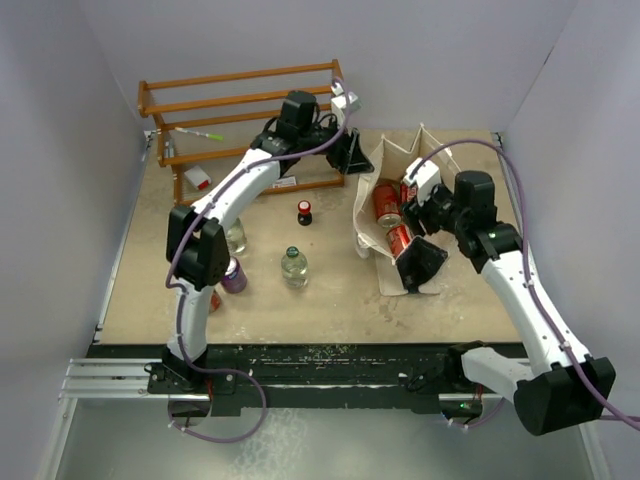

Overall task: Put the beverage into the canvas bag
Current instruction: Pick up the drink from the center of the board.

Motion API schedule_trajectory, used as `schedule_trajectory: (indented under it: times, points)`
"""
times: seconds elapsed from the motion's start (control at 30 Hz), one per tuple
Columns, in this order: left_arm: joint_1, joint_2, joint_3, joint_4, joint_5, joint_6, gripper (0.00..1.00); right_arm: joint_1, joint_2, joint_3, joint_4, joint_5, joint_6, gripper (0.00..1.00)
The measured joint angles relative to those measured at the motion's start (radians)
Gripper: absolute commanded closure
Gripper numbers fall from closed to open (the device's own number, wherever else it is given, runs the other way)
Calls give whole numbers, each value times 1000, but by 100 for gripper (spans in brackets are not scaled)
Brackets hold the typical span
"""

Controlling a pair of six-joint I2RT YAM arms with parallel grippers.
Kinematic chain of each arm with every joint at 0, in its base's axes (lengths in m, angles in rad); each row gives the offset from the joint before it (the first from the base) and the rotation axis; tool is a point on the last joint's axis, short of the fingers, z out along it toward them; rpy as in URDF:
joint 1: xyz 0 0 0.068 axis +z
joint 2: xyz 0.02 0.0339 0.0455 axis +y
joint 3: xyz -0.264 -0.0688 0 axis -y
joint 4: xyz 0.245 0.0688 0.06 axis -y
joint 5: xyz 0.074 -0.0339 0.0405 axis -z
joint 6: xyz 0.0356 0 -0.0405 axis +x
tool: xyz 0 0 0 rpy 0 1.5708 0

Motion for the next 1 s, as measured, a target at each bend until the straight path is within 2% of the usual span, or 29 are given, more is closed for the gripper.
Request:
schedule_trajectory:
  times: [0.13,0.23,0.43,0.57,0.7,1.0]
  points:
    - [47,-53,-4,-18,4,-8,16,9,17,123,71,-3,100,28]
    - [98,-156,-56,-32,2,-10,12,58,32,216,100,-3,147,27]
    - [264,-418,-172,-91,-84,2,6,282,98,343,130,-14,237,23]
    - [378,-585,-259,-138,-200,13,3,420,184,372,131,-28,270,21]
    - [447,-700,-349,-171,-273,5,2,531,293,372,129,-31,284,18]
    - [566,-765,-447,-216,-308,-42,1,598,430,340,117,-27,286,15]
